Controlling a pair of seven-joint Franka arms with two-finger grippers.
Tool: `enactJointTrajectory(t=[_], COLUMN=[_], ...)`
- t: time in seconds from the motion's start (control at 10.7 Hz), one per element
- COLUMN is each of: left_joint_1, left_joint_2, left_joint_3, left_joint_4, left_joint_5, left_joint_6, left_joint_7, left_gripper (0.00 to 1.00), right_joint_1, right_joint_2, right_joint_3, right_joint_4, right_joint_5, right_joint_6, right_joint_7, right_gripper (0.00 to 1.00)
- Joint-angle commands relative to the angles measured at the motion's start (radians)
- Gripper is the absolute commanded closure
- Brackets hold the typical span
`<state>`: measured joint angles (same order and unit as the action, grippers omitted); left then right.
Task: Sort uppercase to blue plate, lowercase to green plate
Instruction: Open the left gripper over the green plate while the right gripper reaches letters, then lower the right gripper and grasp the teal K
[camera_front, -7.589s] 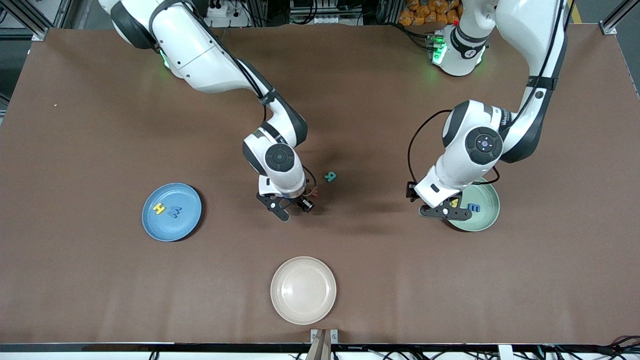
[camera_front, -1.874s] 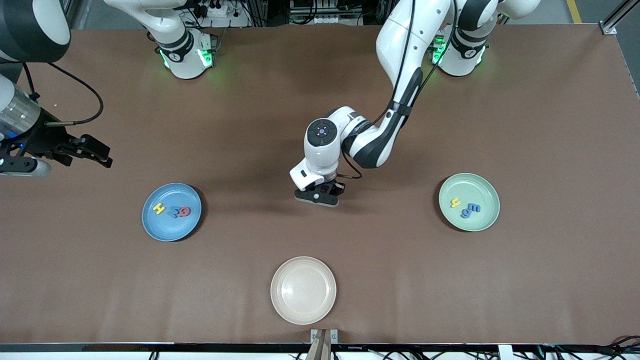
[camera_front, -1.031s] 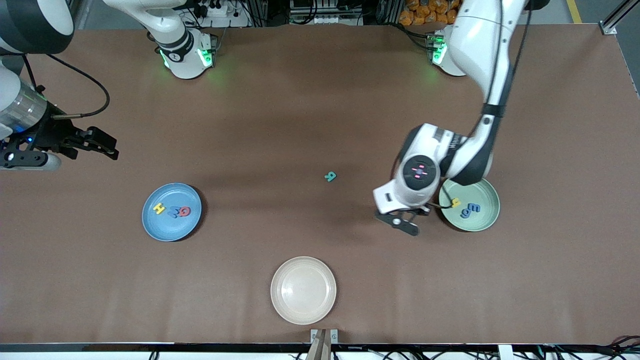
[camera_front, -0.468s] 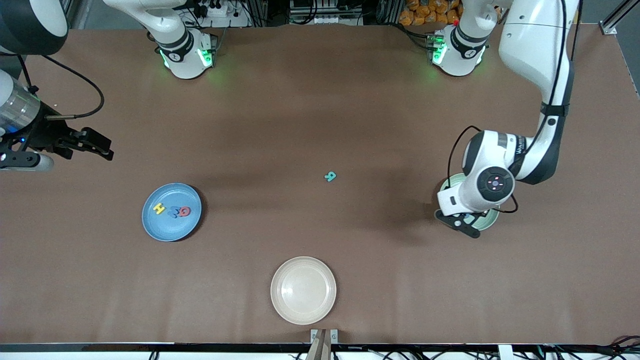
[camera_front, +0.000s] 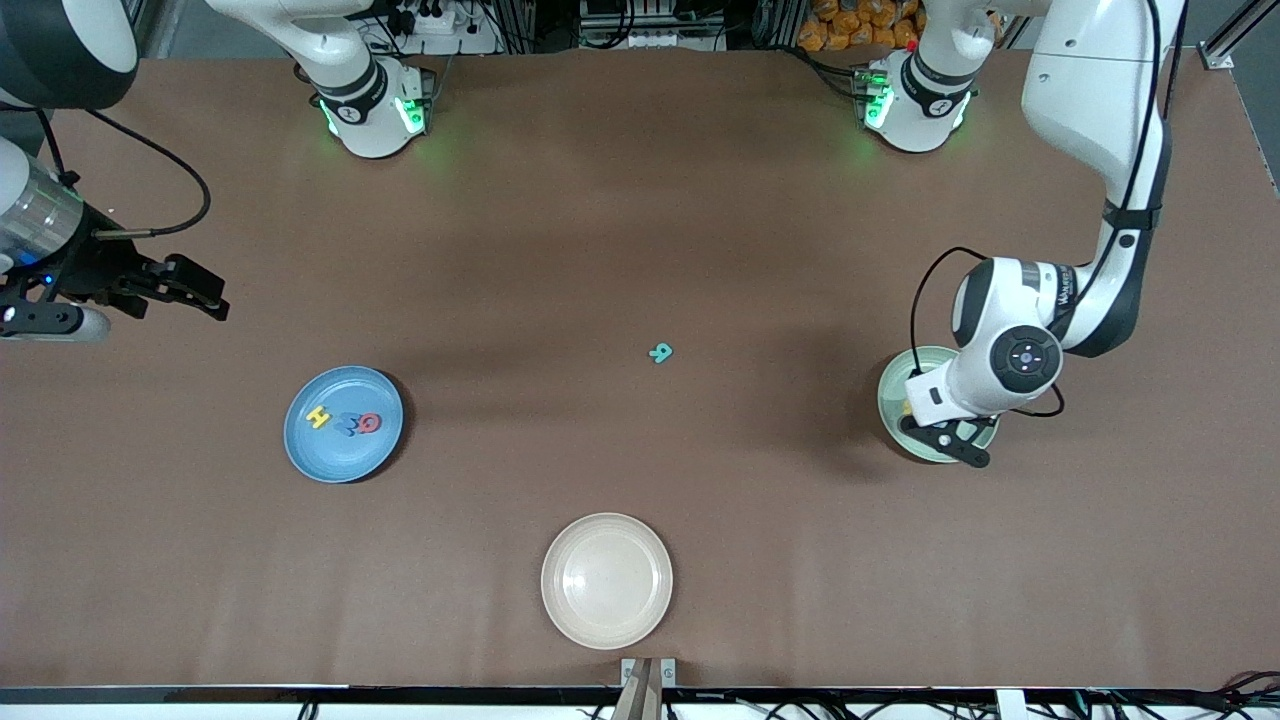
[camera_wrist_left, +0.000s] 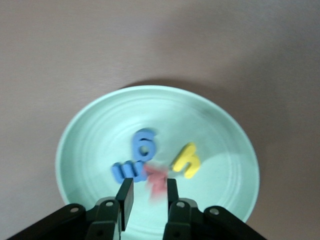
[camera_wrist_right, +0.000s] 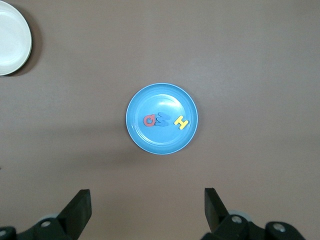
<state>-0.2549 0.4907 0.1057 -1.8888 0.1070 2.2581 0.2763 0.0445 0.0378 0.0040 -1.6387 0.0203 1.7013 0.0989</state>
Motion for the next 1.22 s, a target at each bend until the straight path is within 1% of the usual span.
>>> enactJointTrajectory(t=[0.0, 0.09, 0.28, 0.37, 0.47, 0.56, 0.66, 0.75, 0.84, 1.03, 1.12], left_joint_1=[0.072, 0.094, 0.100, 0.100, 0.100, 0.100, 0.100, 0.098, 0.098, 0.095, 0.092], left_joint_2=[-0.086, -0.107, -0.174, -0.210, -0.236, -0.241, -0.241, -0.245, -0.262, -0.300, -0.319], left_joint_3=[-0.021, -0.024, -0.021, -0.020, -0.017, -0.014, -0.014, -0.015, -0.018, -0.020, -0.021], left_joint_4=[-0.033, -0.027, -0.019, 0.005, 0.061, 0.148, 0.231, 0.290, 0.325, 0.340, 0.341], left_joint_5=[-0.004, -0.009, -0.061, -0.075, -0.084, -0.096, -0.099, -0.101, -0.101, -0.095, -0.093], left_joint_6=[0.003, 0.001, -0.006, -0.040, -0.120, -0.218, -0.308, -0.372, -0.418, -0.460, -0.486], left_joint_7=[0.006, 0.004, -0.008, -0.011, -0.014, -0.023, -0.034, -0.041, -0.096, -0.249, -0.265], left_gripper=[0.40, 0.37, 0.37, 0.37, 0.37, 0.22, 0.00, 0.00, 0.00, 0.00, 0.00], right_joint_1=[0.005, 0.015, 0.054, 0.092, 0.153, 0.214, 0.269, 0.325, 0.378, 0.487, 0.541], right_joint_2=[0.004, 0.008, 0.013, 0.027, 0.052, 0.080, 0.126, 0.164, 0.203, 0.279, 0.328], right_joint_3=[0.001, 0.004, 0.005, 0.011, 0.014, 0.014, 0.017, 0.024, 0.025, 0.025, 0.025], right_joint_4=[0.014, 0.014, 0.014, 0.014, 0.014, 0.011, 0.013, 0.011, 0.013, 0.011, 0.011], right_joint_5=[0.001, 0.003, 0.013, 0.016, 0.009, 0.009, 0.009, 0.007, 0.004, 0.004, 0.006], right_joint_6=[-0.011, -0.003, 0.004, 0.005, 0.035, 0.075, 0.105, 0.167, 0.213, 0.292, 0.335], right_joint_7=[-0.005, 0.001, 0.045, 0.115, 0.207, 0.310, 0.408, 0.506, 0.619, 0.816, 0.923], right_gripper=[0.00, 0.00, 0.00, 0.00, 0.00, 0.00, 0.00, 0.00, 0.00, 0.00, 0.00])
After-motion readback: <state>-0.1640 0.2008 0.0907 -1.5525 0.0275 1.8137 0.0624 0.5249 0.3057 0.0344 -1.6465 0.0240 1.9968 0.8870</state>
